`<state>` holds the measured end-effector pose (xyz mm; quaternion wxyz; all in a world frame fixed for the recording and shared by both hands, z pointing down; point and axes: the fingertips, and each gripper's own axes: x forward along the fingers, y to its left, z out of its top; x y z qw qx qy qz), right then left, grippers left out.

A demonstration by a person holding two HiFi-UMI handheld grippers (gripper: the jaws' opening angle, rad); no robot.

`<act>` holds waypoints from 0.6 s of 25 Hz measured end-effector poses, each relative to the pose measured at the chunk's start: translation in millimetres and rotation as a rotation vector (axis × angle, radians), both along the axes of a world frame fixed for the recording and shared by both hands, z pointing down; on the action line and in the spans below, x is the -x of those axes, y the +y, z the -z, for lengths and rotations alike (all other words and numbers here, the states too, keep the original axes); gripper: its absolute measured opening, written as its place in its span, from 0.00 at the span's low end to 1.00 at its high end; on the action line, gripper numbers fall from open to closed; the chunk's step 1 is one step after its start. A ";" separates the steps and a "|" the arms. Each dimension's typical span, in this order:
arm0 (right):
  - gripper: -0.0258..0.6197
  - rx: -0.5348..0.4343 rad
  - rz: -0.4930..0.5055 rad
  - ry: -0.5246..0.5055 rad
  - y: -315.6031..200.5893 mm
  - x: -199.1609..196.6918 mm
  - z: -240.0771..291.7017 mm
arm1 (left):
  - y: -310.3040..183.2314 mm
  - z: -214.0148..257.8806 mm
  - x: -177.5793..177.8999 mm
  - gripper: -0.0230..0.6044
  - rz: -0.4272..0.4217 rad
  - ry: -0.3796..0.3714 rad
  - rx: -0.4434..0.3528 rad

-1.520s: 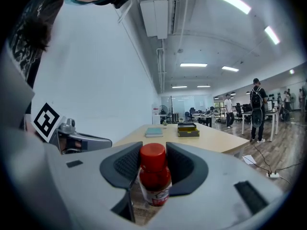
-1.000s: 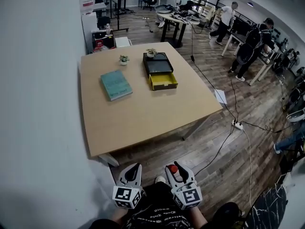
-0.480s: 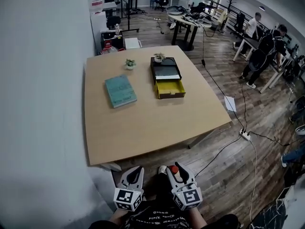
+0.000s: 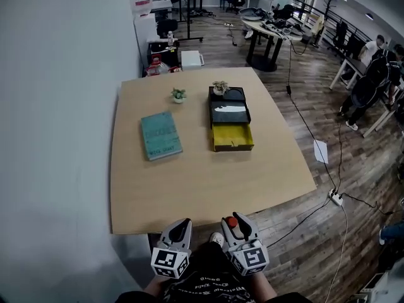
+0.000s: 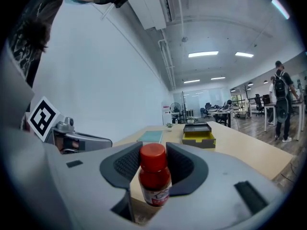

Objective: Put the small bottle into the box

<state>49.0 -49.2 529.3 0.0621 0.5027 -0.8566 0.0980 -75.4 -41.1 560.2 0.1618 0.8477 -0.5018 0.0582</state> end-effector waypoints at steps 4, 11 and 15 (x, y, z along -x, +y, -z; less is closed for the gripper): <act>0.28 -0.010 0.032 -0.008 -36.6 -28.5 4.7 | -32.0 0.0 -24.1 0.04 0.043 -0.017 0.007; 0.28 -0.026 0.070 0.008 -88.2 -73.9 10.8 | -83.4 2.8 -66.6 0.04 0.095 0.016 0.005; 0.28 -0.012 0.075 0.013 -106.0 -90.5 4.1 | -100.6 2.9 -85.6 0.04 0.108 0.019 0.000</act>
